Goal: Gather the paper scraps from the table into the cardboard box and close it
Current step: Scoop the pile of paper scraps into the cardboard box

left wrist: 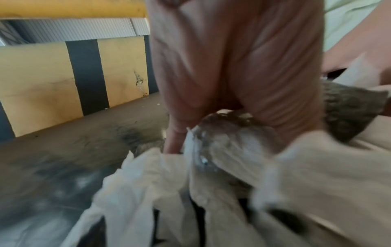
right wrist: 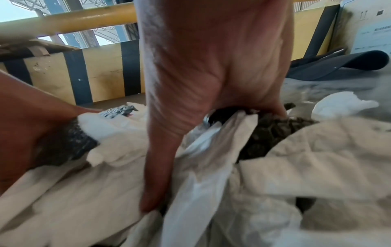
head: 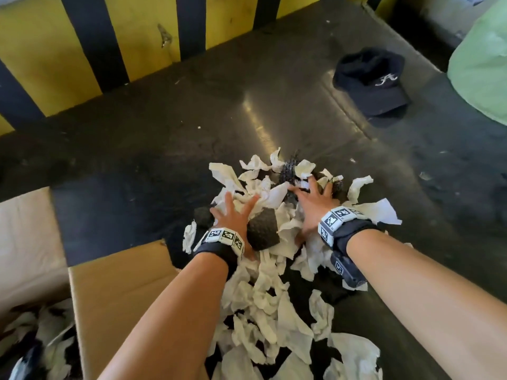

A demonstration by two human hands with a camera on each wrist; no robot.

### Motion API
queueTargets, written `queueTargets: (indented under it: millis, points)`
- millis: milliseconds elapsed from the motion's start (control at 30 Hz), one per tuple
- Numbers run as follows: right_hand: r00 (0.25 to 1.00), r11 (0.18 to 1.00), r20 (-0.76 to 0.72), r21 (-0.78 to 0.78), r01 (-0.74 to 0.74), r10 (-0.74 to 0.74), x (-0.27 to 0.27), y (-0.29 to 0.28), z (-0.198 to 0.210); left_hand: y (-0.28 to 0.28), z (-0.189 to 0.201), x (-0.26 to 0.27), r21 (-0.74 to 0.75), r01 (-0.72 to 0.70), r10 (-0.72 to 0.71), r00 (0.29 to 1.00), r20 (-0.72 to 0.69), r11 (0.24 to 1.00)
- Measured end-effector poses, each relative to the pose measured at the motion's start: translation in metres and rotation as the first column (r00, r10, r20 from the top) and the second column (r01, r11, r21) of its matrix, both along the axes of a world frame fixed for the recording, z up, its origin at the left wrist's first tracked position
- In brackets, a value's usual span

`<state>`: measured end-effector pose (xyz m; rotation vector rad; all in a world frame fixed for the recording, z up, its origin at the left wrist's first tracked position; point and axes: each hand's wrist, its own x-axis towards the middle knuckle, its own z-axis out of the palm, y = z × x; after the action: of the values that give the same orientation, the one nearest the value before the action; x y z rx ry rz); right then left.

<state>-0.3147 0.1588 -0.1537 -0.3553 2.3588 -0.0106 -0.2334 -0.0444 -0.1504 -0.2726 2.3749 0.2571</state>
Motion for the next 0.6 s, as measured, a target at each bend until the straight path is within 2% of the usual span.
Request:
queueTargets:
  millis: [133, 333, 467, 600]
  points:
    - [0.998, 0.998, -0.058, -0.055, 0.001, -0.004, 0.004, -0.002, -0.003, 0.007, 0.001, -0.002, -0.047, 0.028, -0.032, 0.996, -0.088, 0.998]
    - [0.991, 0.977, -0.083, -0.197, 0.083, -0.101, 0.022, 0.002, 0.005, 0.020, 0.013, 0.006, 0.109, 0.019, 0.004, 0.979, -0.204, 0.994]
    - [0.976, 0.955, -0.139, -0.267, 0.127, -0.169, 0.034, 0.010, 0.025, 0.026, 0.040, 0.010, 0.154, 0.012, 0.026, 0.970, -0.242, 0.988]
    - [0.947, 0.923, -0.199, -0.345, 0.172, -0.251, 0.046, 0.014, 0.059, 0.030, 0.076, 0.017, 0.148, 0.016, 0.038, 0.936, -0.351, 0.989]
